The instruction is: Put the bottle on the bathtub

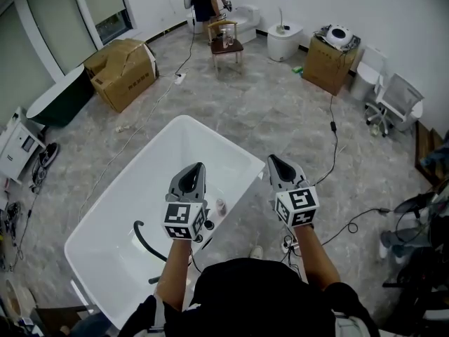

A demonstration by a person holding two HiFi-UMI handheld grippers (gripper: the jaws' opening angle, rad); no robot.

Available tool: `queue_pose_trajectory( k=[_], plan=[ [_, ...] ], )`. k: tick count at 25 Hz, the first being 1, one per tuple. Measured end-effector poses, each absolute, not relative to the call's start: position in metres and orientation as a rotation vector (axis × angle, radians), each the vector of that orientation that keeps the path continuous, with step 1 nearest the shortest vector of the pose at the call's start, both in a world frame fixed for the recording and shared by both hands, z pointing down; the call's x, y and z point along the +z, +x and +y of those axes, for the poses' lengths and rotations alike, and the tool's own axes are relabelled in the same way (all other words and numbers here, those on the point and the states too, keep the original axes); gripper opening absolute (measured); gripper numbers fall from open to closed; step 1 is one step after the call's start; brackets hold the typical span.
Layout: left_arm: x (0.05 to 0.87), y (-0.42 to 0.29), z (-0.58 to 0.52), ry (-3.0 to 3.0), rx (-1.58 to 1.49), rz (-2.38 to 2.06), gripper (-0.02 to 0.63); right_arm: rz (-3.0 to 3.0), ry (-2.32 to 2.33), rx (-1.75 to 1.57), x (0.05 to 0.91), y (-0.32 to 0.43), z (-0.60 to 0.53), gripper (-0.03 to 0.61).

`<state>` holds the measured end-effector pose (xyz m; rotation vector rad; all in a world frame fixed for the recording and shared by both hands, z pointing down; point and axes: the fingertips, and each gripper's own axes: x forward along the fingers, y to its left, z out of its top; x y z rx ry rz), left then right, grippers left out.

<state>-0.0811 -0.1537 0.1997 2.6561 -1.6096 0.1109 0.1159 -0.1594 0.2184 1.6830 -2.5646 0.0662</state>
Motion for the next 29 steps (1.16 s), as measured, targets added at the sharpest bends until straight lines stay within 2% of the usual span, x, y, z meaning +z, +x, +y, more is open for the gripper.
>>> queue_pose_trajectory(
  k=[29],
  plan=[
    [0.207,-0.073,-0.158,2.651,0.084,-1.597,0.014,-2.558,1.679,0.070,0.231,0.114,-0.163,0.025]
  ],
)
